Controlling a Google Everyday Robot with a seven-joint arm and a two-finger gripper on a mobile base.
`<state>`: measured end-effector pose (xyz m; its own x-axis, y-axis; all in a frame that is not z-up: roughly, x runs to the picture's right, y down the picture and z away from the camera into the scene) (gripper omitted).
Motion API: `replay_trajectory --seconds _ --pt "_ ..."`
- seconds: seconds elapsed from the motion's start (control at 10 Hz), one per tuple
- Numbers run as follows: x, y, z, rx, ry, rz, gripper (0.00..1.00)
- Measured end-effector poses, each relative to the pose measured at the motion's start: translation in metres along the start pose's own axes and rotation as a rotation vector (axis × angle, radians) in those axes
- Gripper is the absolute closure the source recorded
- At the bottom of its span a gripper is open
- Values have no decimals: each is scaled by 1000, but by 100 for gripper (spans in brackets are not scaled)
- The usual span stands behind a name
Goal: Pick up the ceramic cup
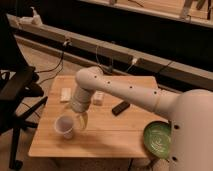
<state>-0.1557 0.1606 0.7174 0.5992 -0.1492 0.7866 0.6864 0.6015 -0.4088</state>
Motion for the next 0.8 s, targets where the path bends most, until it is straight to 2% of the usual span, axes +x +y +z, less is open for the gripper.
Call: replay_trajectory --seconds 0.6,0.8 --pt "-8 21 24 -63 -45 -59 20" --pt "-7 35 37 -96 -81 -72 20"
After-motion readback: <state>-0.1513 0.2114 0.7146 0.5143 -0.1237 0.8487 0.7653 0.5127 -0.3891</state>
